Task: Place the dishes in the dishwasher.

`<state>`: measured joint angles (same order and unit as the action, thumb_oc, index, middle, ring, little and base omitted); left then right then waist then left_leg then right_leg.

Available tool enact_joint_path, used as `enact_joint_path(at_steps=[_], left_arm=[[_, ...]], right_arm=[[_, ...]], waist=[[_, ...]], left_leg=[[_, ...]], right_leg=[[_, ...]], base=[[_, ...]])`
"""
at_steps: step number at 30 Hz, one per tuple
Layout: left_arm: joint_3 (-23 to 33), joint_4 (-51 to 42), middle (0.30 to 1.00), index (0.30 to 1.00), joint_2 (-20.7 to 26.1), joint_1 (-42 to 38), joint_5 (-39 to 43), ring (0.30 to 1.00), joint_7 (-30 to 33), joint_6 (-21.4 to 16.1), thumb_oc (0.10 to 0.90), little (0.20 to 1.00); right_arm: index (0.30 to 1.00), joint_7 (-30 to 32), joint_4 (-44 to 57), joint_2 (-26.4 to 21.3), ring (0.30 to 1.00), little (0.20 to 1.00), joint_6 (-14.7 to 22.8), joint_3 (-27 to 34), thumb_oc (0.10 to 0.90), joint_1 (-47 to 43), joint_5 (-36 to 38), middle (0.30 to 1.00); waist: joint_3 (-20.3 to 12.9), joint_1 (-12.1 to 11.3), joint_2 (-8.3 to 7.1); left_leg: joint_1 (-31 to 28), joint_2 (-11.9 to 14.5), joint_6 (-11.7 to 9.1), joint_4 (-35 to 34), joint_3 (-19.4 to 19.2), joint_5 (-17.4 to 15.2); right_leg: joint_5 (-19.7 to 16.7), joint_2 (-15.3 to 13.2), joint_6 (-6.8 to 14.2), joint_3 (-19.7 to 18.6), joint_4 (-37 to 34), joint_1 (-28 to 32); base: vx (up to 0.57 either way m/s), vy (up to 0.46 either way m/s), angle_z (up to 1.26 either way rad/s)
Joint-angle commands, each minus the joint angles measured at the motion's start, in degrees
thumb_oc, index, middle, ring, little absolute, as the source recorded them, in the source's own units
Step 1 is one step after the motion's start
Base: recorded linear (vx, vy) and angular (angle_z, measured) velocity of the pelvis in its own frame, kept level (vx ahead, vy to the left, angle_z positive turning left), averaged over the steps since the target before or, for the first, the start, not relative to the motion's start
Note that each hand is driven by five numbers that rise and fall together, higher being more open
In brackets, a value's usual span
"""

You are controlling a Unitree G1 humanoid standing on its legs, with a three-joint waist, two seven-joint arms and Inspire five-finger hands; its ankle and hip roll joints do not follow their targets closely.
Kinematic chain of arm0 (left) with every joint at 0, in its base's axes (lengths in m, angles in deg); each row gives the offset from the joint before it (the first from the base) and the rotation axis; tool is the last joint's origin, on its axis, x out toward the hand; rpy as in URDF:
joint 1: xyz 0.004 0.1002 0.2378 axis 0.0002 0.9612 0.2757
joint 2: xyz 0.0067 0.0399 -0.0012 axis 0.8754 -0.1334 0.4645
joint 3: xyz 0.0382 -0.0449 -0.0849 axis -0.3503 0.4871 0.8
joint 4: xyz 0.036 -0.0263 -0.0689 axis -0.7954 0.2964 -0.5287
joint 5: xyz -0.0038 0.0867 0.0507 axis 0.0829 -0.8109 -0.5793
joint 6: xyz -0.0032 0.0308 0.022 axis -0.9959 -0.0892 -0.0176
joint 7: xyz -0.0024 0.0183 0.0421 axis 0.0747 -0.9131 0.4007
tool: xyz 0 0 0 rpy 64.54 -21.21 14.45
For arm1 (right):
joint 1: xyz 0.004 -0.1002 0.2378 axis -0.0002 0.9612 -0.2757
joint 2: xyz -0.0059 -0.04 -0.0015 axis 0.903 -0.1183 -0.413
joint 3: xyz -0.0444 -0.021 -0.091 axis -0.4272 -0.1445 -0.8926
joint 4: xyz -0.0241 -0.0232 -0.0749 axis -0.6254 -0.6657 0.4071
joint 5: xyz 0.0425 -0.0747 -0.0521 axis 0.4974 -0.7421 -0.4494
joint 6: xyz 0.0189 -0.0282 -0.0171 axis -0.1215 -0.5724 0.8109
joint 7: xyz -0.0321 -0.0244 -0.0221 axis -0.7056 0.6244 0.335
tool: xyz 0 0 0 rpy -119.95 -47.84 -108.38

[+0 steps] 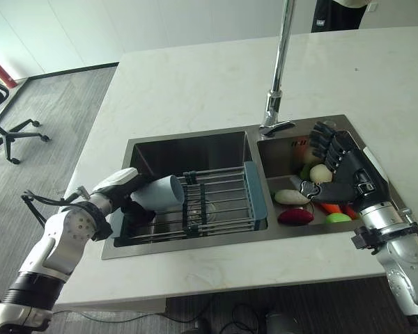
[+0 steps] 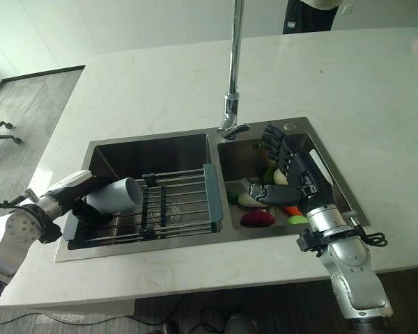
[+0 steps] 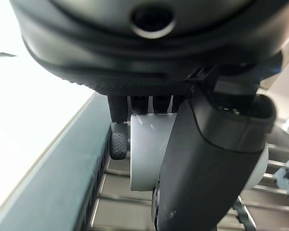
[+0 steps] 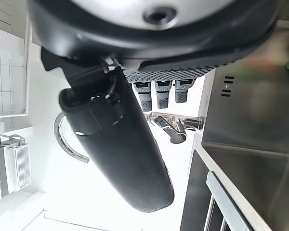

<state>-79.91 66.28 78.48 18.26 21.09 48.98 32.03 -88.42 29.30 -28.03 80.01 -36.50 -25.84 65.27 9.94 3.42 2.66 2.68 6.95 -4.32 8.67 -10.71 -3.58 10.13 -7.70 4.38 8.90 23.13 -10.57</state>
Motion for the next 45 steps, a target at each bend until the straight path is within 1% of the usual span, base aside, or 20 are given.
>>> enact_joint_path(at_steps=[1, 6, 9, 10, 11, 13, 18, 22, 25, 27, 31, 32, 33, 34, 35, 37, 40, 41, 43, 45], left_arm=[[8.1, -4.1, 0.3, 0.3, 5.9, -3.9, 3.9, 0.3, 9.3, -3.4, 0.4, 0.3], [12.4, -7.6, 0.3, 0.3, 5.2, -0.4, 6.7, 0.3, 13.4, -5.0, 0.4, 0.3], [15.3, -10.2, 0.3, 0.3, 3.2, 2.5, 9.5, 0.3, 17.0, -7.3, 0.4, 0.3], [17.0, -11.7, 0.3, 0.3, 1.7, 4.1, 12.4, 0.3, 19.4, -9.3, 0.4, 0.3], [18.9, -13.7, 0.3, 0.3, -1.2, 5.6, 15.0, 0.3, 24.7, -12.7, 0.4, 0.3], [20.1, -16.9, 0.3, 0.3, -5.5, 7.8, 14.9, 0.3, 28.7, -15.9, 0.4, 0.3], [19.4, -23.6, 0.3, 0.3, -14.8, 10.6, 17.9, 0.3, 32.0, -21.4, 0.4, 0.3], [17.5, -24.6, 0.3, 0.3, -17.7, 11.6, 19.1, 0.3, 35.3, -22.5, 0.4, 0.3], [18.0, -25.0, 0.3, 0.3, -19.5, 13.5, 21.9, 0.3, 39.1, -23.5, 0.4, 0.3], [18.3, -25.4, 0.3, 0.3, -20.4, 14.3, 22.6, 0.3, 40.5, -24.0, 0.4, 0.3], [18.5, -27.6, 0.3, 0.3, -22.7, 16.0, 21.8, 0.3, 44.0, -25.4, 0.4, 0.3], [18.4, -27.9, 0.3, 0.3, -22.8, 16.1, 21.9, 0.3, 44.7, -26.3, 0.4, 0.3], [17.4, -27.7, 0.3, 0.3, -23.4, 15.8, 22.7, 0.3, 45.8, -29.8, 0.4, 0.3], [17.1, -27.3, 0.3, 0.3, -23.6, 15.5, 23.3, 0.3, 45.6, -31.1, 0.4, 0.3], [16.9, -27.1, 0.3, 0.3, -23.7, 15.3, 23.4, 0.3, 45.5, -31.6, 0.4, 0.3], [16.3, -26.7, 0.3, 0.3, -24.2, 14.5, 23.9, 0.3, 44.8, -32.5, 0.4, 0.3], [15.7, -26.5, 0.3, 0.3, -24.3, 13.0, 26.2, 0.3, 42.4, -32.8, 0.4, 0.3], [15.1, -25.7, 0.3, 0.3, -24.4, 11.9, 27.5, 0.3, 40.8, -33.3, 0.4, 0.3], [14.6, -24.7, 0.3, 0.3, -24.3, 11.5, 28.0, 0.3, 39.7, -34.3, 0.4, 0.3], [14.7, -24.3, 0.3, 0.3, -24.1, 11.8, 28.2, 0.3, 40.0, -34.8, 0.4, 0.3]], right_arm=[[0.9, 0.0, 5.9, 0.2, 0.9, 0.9, 5.8, 6.3, 0.8, -4.0, -0.1, 0.9], [0.9, 0.0, 6.9, 1.0, 0.9, 0.9, 5.3, 7.2, 0.8, -2.9, -0.3, 0.9], [0.9, 0.2, 7.7, 2.2, 0.9, 0.9, 5.4, 7.7, 0.8, -1.7, -1.1, 0.9], [0.9, 0.2, 8.0, 2.7, 0.9, 0.9, 5.6, 8.0, 0.8, -1.1, -1.2, 0.9], [0.9, -0.1, 8.4, 3.8, 0.9, 0.9, 6.0, 8.8, 0.8, -0.1, -1.8, 0.9], [0.9, 0.1, 9.7, 5.1, 0.9, 0.9, 6.3, 9.5, 0.8, 1.1, -2.4, 0.9], [0.9, 0.7, 12.6, 7.1, 0.9, 0.9, 7.0, 8.7, 0.8, 2.2, -2.1, 0.9], [0.9, 1.9, 13.1, 8.1, 0.9, 0.9, 8.1, 6.8, 0.8, 2.4, -1.4, 0.9], [0.9, 0.0, 13.6, 8.0, 0.9, 0.9, 7.8, 6.2, 0.8, 3.0, 1.5, 0.9], [0.9, -0.4, 14.4, 7.8, 0.9, 0.9, 8.0, 5.7, 0.8, 2.9, 0.8, 0.9], [0.9, -0.8, 16.9, 7.1, 0.9, 0.9, 7.2, 4.3, 0.8, 1.7, 1.7, 0.9], [0.9, -0.4, 17.2, 6.8, 0.9, 0.9, 7.3, 4.1, 0.8, 1.7, 1.6, 0.9], [0.9, 1.6, 17.0, 6.2, 0.9, 0.9, 8.9, 4.0, 0.8, 2.1, 1.2, 0.9], [0.9, 2.1, 16.6, 5.9, 0.9, 0.9, 9.7, 4.7, 0.8, 2.5, 1.8, 0.9], [0.9, 2.2, 16.4, 5.5, 0.9, 0.9, 10.2, 5.2, 0.8, 2.7, 2.3, 0.9], [0.9, 2.3, 15.1, 4.7, 0.9, 0.9, 12.3, 7.4, 0.8, 3.7, 3.7, 0.9], [0.9, 3.6, 13.7, 4.6, 0.9, 0.9, 13.1, 9.6, 0.8, 3.7, 3.2, 0.9], [0.9, 4.4, 13.0, 5.2, 0.9, 0.9, 13.5, 10.5, 0.8, 3.5, 1.7, 0.9], [0.9, 5.5, 13.0, 6.9, 0.9, 0.9, 13.4, 10.9, 0.8, 3.7, -0.6, 0.9], [0.9, 6.5, 13.2, 7.8, 0.9, 0.9, 13.3, 9.9, 0.8, 3.6, -2.6, 0.9]], waist=[[-4.8, 0.1, -0.79], [-5.0, -0.4, -0.94], [-5.1, -0.8, -1.16], [-5.2, -1.0, -1.26], [-5.2, -1.4, -1.6], [-5.2, -1.7, -2.0], [-5.1, -3.0, -3.08], [-5.0, -3.5, -3.52], [-4.7, -4.3, -3.38], [-4.4, -4.8, -3.19], [-3.1, -6.7, -2.78], [-2.8, -6.8, -2.73], [-2.2, -5.8, -2.86], [-2.0, -5.0, -3.14], [-2.0, -4.7, -3.37], [-1.8, -3.7, -4.56], [-1.6, -2.5, -5.22], [-1.2, -1.9, -5.25], [-1.0, -1.3, -4.6], [-1.0, -2.0, -4.2]], left_leg=[[1.3, 1.5, -0.4, 8.5, -0.6, -9.6], [1.4, 1.4, -0.5, 8.5, -0.2, -9.7], [1.5, 1.3, -0.5, 8.5, 0.0, -9.8], [1.5, 1.2, -0.5, 8.5, 0.2, -9.8], [1.5, 1.0, -0.4, 8.5, 0.5, -9.9], [1.6, 0.8, -0.3, 8.5, 1.1, -10.0], [2.0, 1.0, -0.6, 8.5, 2.6, -9.9], [2.0, 1.7, -1.0, 8.5, 3.1, -9.5], [1.9, 2.7, -1.9, 8.5, 3.7, -8.8], [2.1, 3.3, -2.5, 8.5, 4.1, -8.1], [4.9, 5.5, -4.5, 8.5, 5.2, -4.6], [6.1, 6.2, -4.8, 8.5, 4.7, -3.7], [6.4, 8.4, -5.1, 8.5, -1.3, -2.9], [5.0, 8.4, -4.4, 8.5, -4.5, -3.0], [4.4, 8.2, -4.0, 8.5, -6.1, -3.3], [1.3, 6.1, -2.4, 8.5, -10.8, -3.3], [-3.2, 5.6, -2.5, 8.5, -16.2, -3.2], [-4.6, 6.0, -2.2, 8.5, -18.8, -5.0], [-5.8, 7.4, -1.9, 8.5, -20.5, -8.6], [-5.7, 5.7, -1.3, 8.5, -17.6, -11.0]], right_leg=[[1.6, -2.1, 5.1, 0.8, -5.9, 6.0], [1.7, -2.3, 5.0, 1.2, -5.9, 6.2], [1.8, -2.6, 5.1, 1.5, -5.9, 6.2], [1.8, -2.8, 5.1, 1.7, -5.9, 6.3], [1.9, -2.9, 5.1, 1.8, -5.9, 6.4], [2.1, -3.0, 5.0, 2.0, -5.9, 6.5], [2.6, -2.7, 4.2, 3.1, -5.9, 6.8], [2.9, -2.0, 3.5, 3.7, -5.9, 7.1], [3.4, -1.0, 2.5, 4.4, -5.9, 7.2], [3.5, -0.5, 1.9, 4.9, -5.9, 7.3], [4.0, 0.6, 0.9, 6.1, -5.9, 7.6], [4.1, 0.7, 0.9, 6.6, -5.9, 7.7], [4.5, -0.1, 1.0, 9.3, -5.9, 7.9], [4.2, -0.7, 1.0, 10.4, -5.9, 7.7], [4.0, -1.2, 1.0, 10.8, -5.9, 7.4], [2.7, -3.2, 1.0, 12.5, -5.9, 6.6], [2.4, -5.2, 1.8, 15.0, -5.9, 7.6], [1.4, -6.5, 2.3, 17.1, -5.9, 8.1], [-0.9, -8.6, 3.8, 20.0, -5.9, 8.4], [-2.8, -9.8, 5.6, 20.6, -5.9, 7.6]], base=[[0.0, 0.0, 0.0], [0.01, -0.012, 0.06], [0.02, -0.02, 0.09], [0.06, -0.041, 0.05], [0.07, -0.048, 0.1], [0.05, -0.059, 0.1], [0.0, -0.152, 0.13], [0.02, -0.195, 0.11], [0.02, -0.223, 0.18], [0.02, -0.192, 0.09], [-0.03, -0.16, 0.19], [-0.18, -0.13, 0.61], [-0.21, -0.089, 0.93], [-0.21, -0.053, 1.29], [-0.17, 0.036, 1.24], [-0.13, 0.086, 0.82], [-0.1, 0.121, 1.29], [-0.17, 0.274, 1.57], [-0.17, 0.369, 1.65], [-0.06, 0.309, 1.63]])
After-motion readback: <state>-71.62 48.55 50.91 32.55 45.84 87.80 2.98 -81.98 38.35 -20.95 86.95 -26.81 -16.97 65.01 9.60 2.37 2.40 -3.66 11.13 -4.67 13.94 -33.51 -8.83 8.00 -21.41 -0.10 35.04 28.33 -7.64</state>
